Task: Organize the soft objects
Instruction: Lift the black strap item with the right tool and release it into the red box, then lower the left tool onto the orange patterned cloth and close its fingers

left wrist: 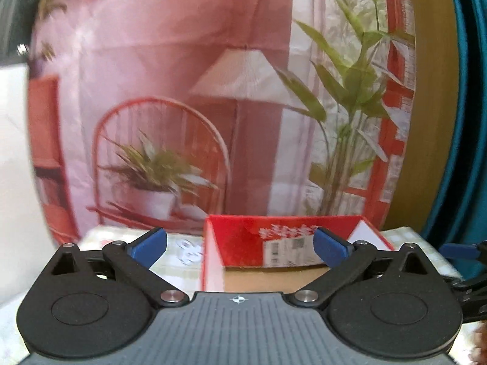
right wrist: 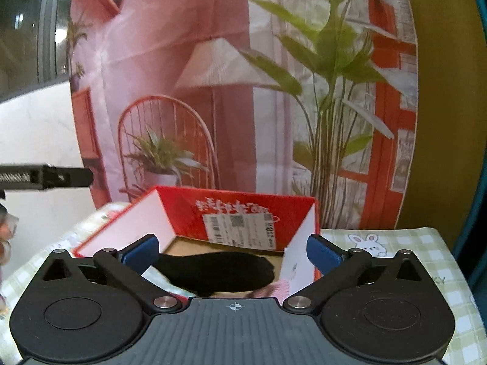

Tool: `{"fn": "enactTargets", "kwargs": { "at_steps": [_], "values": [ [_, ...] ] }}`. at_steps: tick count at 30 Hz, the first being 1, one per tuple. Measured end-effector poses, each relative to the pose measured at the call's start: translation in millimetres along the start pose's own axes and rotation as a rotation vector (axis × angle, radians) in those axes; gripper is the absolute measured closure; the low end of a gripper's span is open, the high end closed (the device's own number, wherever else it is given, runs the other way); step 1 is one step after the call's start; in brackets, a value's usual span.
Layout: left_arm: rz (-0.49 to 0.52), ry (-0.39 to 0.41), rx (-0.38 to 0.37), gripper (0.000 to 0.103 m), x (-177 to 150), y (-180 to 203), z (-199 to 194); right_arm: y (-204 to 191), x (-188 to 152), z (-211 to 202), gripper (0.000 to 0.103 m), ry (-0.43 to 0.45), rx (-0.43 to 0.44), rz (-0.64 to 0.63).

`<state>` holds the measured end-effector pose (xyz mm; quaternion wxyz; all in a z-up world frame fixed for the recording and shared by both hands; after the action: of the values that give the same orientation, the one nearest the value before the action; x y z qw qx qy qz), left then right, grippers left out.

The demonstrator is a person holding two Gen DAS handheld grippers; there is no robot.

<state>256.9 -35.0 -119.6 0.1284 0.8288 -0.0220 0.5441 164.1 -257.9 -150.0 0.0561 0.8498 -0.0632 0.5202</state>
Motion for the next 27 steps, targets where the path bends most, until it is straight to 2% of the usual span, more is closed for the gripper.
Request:
{"fn": "enactTargets", "kwargs": {
  "at_steps": [4, 7, 15, 19, 21, 25, 27],
  "values": [
    [-0.007, -0.019, -0.011, 0.000, -3.0, -1.5, -14.1, -6.4, -0.4, -20.4, 0.000, 0.016, 0.043, 0.069],
    [-0.002, -0.063, -0.058, 0.000, -12.2, -1.3, -21.7, -13.9, -6.5, -31.1, 0.000, 0.008, 0.079, 0.102],
    [0.012, -0.091, -0.049, 0.003, -44.4, -2.6, -56.9, -35.2, -39.6, -59.2, 0.000, -0.008, 0.049, 0.095],
    [-0.007, -0.139, -0.038, 0.012, -65.7, -10.8, -72.5, -39.4, -56.7, -72.8, 0.001, -0.019, 0.041, 0.086],
    [-0.027, -0.157, -0.046, 0.015, -75.0, -15.4, -78.8, -41.0, -64.7, -80.4, 0.004, -0.011, 0.045, 0.094],
    [0.003, -0.180, -0.004, 0.018, -90.6, -20.6, -84.9, -41.5, -84.2, -89.1, 0.012, -0.020, 0.034, 0.121],
    [-0.019, -0.211, -0.007, 0.023, -97.8, -25.4, -83.7, -40.9, -94.8, -90.8, 0.016, -0.038, 0.028, 0.143]
  ]
}}
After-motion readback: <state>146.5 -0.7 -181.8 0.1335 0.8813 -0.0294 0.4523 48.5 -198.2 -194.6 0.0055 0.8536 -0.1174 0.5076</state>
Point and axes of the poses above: each gripper's, at about its wrist camera, not at the fingertips, and z roughly the way its jaws point, y to its right, x to its top, the point moved 5 cm from there along z, roughly the way its jaws point, and after that the axes turned 11 degrees about -z, right-handed, at the moved point
